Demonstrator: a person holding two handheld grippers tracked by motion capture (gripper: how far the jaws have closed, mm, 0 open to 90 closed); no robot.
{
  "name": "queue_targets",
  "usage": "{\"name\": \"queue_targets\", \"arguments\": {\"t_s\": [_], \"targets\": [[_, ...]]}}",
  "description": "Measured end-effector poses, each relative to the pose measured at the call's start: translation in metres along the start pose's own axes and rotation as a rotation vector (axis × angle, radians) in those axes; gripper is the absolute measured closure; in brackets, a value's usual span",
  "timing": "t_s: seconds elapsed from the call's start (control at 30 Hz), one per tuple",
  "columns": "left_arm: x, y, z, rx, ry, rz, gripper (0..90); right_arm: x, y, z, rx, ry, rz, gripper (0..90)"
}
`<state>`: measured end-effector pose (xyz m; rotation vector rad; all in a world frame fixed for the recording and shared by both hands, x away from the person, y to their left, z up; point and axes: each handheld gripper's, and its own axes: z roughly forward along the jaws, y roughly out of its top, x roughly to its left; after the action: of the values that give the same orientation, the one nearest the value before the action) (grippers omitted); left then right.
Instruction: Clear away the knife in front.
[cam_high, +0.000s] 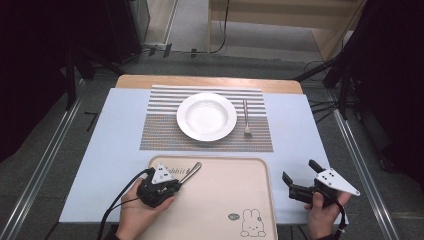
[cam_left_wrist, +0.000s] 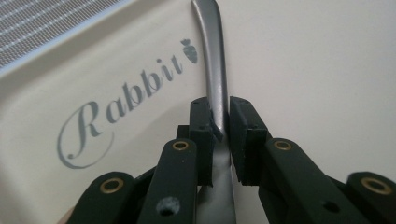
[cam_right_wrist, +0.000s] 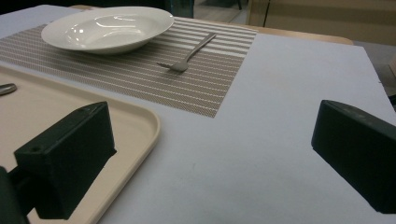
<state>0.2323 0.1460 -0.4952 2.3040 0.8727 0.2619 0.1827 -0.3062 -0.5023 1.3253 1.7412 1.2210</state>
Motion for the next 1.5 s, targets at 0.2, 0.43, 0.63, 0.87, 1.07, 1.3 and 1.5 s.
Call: {"name": "queue_targets", "arguments": {"t_s": [0.2,0.43,0.63,0.87,1.07,1.3,1.5], "targets": [[0.002,0.0,0.001,-0.019,0.0,-0.022,75.2,0.0,0.0,0.0,0.001,0.0,0.001,0.0],[0.009,0.01,-0.001,-0.079,-0.076,-0.009,78.6,0.001,0.0,0.001,0.006,-0.002,0.002,0.0],[-0.003,0.028,0.014,-0.046,-0.092,0.11,89.4,0.002,-0.001,0.003,0.01,-0.003,-0.002,0.0],[-0.004,0.039,0.033,0.025,-0.043,0.129,89.6,0.001,-0.001,0.002,0.012,-0.005,-0.004,0.0],[0.007,0.035,0.027,0.034,-0.017,0.098,89.6,0.0,-0.002,0.001,0.011,-0.007,0.003,0.0],[0.018,0.027,0.018,0.035,-0.009,0.063,89.7,0.0,-0.001,0.001,0.011,-0.008,-0.001,0.0],[0.025,0.019,0.012,0.031,-0.004,0.04,89.7,0.0,-0.001,0.001,0.012,-0.008,0.0,0.0]]}}
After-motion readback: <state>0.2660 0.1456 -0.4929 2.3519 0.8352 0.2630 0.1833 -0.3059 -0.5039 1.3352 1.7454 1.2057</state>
